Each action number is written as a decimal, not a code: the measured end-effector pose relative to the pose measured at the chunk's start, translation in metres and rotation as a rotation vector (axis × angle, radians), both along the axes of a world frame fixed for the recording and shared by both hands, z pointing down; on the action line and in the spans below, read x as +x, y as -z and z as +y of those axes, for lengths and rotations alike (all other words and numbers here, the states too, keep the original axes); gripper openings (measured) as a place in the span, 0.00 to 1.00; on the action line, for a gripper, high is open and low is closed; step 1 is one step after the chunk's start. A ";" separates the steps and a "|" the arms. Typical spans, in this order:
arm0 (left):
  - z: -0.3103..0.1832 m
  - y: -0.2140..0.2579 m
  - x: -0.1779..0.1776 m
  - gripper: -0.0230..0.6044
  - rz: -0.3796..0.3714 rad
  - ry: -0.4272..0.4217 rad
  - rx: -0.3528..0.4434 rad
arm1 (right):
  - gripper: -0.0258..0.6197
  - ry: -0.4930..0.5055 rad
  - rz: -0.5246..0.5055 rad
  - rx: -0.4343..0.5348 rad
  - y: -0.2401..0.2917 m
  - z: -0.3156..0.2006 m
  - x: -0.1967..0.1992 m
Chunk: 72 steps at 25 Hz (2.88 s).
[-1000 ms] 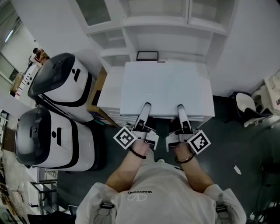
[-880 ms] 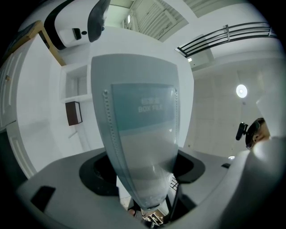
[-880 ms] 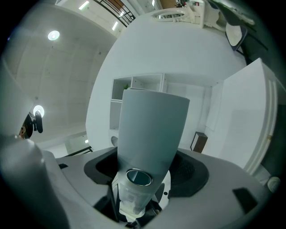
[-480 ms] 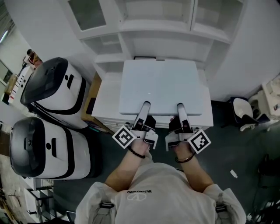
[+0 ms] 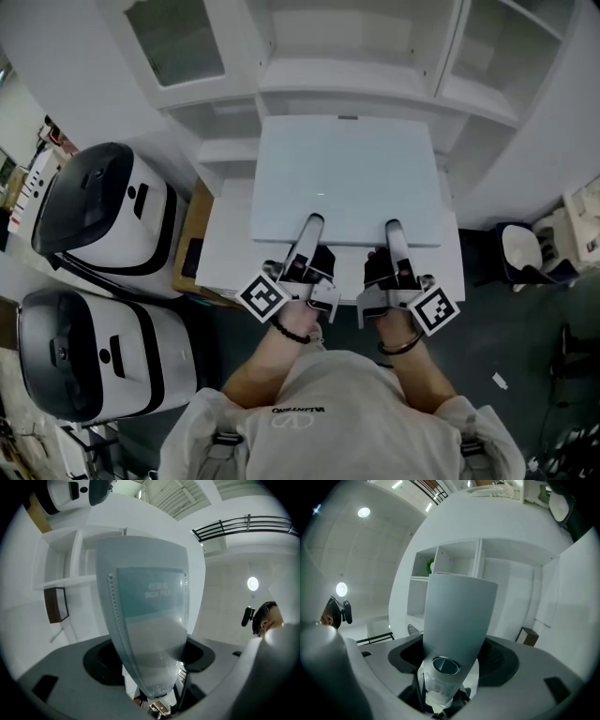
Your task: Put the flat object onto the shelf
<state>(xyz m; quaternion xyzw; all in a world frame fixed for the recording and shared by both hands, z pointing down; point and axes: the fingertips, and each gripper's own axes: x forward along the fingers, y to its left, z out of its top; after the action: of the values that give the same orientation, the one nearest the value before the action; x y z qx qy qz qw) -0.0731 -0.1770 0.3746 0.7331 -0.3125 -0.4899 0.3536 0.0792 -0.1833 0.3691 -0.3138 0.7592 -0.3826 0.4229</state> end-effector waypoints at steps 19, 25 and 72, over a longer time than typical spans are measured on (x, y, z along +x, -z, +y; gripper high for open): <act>-0.104 0.070 -0.026 0.56 0.007 -0.121 0.080 | 0.55 -0.147 -0.011 0.180 0.083 -0.093 -0.025; -0.138 0.082 -0.022 0.56 -0.023 -0.095 0.048 | 0.55 -0.129 -0.055 0.148 0.087 -0.131 -0.020; -0.236 0.090 -0.020 0.58 -0.127 -0.035 -0.133 | 0.58 -0.053 -0.077 -0.086 0.085 -0.239 -0.018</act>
<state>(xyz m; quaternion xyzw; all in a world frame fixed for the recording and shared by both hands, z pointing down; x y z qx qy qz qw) -0.0935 -0.4130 0.2844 0.7430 -0.3534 -0.4141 0.3894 0.0608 -0.4220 0.2843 -0.3368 0.7167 -0.4152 0.4477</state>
